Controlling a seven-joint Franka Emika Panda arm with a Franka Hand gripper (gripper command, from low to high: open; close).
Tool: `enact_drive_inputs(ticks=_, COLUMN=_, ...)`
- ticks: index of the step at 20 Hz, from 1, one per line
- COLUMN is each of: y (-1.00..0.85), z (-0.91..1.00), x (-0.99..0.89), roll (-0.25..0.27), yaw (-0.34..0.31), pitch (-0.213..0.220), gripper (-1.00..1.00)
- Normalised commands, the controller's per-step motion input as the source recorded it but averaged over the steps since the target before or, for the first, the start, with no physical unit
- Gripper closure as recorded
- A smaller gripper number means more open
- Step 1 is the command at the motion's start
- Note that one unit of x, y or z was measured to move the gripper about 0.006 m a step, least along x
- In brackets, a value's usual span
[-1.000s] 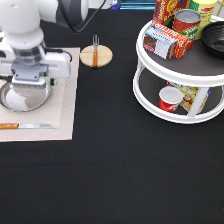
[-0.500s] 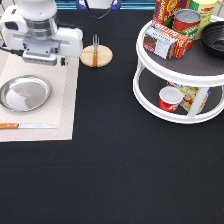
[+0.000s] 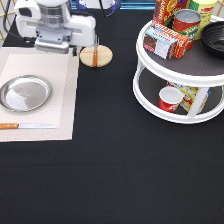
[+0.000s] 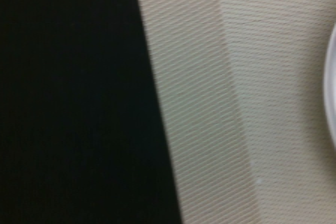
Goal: Arrange plate and fork
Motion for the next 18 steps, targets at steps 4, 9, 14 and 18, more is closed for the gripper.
enact_drive_inputs(ticks=4, y=0.63, z=0.00, x=-0.70, roll=-0.040, yaw=0.031, pitch=-0.192, gripper=-1.00)
enact_drive_inputs(ticks=9, y=0.58, z=-0.20, x=-0.79, roll=-0.021, yaw=0.015, pitch=-0.194, gripper=-1.00)
enact_drive_inputs(ticks=14, y=0.44, z=-0.45, x=-0.93, roll=-0.001, yaw=0.002, pitch=-0.176, gripper=-1.00)
enact_drive_inputs(ticks=18, y=0.31, z=-0.58, x=-0.99, roll=0.000, yaw=0.000, pitch=-0.161, gripper=-1.00)
